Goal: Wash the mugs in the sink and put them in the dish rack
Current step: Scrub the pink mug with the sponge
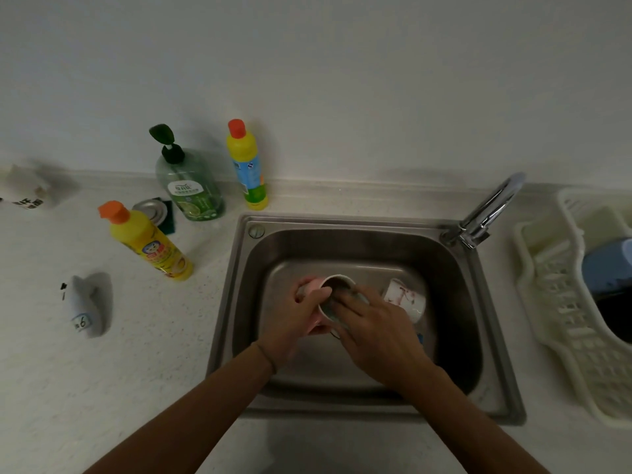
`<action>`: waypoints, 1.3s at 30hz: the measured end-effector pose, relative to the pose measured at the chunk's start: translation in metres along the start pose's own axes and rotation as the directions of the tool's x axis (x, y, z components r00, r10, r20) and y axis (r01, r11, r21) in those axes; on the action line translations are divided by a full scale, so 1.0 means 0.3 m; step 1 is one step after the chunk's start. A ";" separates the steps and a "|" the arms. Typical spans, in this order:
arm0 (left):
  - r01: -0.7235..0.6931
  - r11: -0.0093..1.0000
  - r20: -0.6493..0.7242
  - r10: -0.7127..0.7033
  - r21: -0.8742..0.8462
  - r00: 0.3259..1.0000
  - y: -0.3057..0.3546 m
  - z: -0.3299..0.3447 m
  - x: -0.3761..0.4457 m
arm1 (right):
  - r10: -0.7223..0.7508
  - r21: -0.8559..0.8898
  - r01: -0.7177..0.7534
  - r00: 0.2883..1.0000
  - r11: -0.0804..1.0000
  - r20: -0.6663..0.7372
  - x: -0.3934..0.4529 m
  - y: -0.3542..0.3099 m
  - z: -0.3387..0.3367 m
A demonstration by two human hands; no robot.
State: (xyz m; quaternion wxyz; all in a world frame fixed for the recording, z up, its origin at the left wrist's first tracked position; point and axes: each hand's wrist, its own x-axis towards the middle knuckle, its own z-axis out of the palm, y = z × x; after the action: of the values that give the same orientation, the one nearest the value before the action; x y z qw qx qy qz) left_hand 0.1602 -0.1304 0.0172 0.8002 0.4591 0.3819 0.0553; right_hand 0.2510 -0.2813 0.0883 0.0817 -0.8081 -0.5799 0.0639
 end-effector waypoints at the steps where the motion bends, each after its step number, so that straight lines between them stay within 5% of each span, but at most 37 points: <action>1: -0.018 1.000 -0.005 0.018 0.011 1.000 0.003 -0.002 0.000 | -0.019 0.001 0.019 0.999 1.000 0.047 0.008 -0.007 -0.005; 16: -0.268 0.937 -0.084 0.292 0.222 0.953 0.008 -0.011 -0.002 | 0.140 0.290 -0.320 0.852 0.902 0.505 0.138 -0.096 -0.030; 22: -0.270 0.905 -0.078 0.311 0.329 0.947 0.009 -0.026 0.004 | 0.149 0.408 -0.413 0.828 0.814 0.540 0.149 -0.106 -0.061; 25: -0.264 0.903 -0.069 0.303 0.338 0.950 0.023 -0.041 0.000 | 0.120 0.334 -0.313 0.863 0.889 0.490 0.113 -0.109 -0.044; 28: -0.280 0.904 -0.053 0.312 0.323 0.949 0.032 -0.050 0.008 | 0.073 0.045 -0.095 0.935 0.994 0.348 0.070 -0.086 0.019; 30: -0.299 0.901 -0.063 0.334 0.314 0.941 0.039 -0.035 0.008 | 0.114 0.152 -0.148 0.970 0.977 0.213 0.062 -0.098 0.049; 34: -0.351 0.858 -0.061 0.401 0.375 0.914 0.052 -0.008 -0.010 | 0.367 0.554 -0.371 0.922 0.746 0.123 0.080 -0.156 0.038; 39: -0.391 0.807 0.012 0.431 0.443 0.902 0.092 -0.042 0.008 | 0.100 0.078 -0.107 0.991 0.991 0.084 0.032 -0.086 0.073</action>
State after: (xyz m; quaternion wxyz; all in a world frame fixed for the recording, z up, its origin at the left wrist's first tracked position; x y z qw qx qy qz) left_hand 0.1609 -0.1047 0.0337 0.6283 0.6947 0.3112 0.1607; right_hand 0.2258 -0.2629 0.0721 0.0884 -0.8298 -0.5369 0.1240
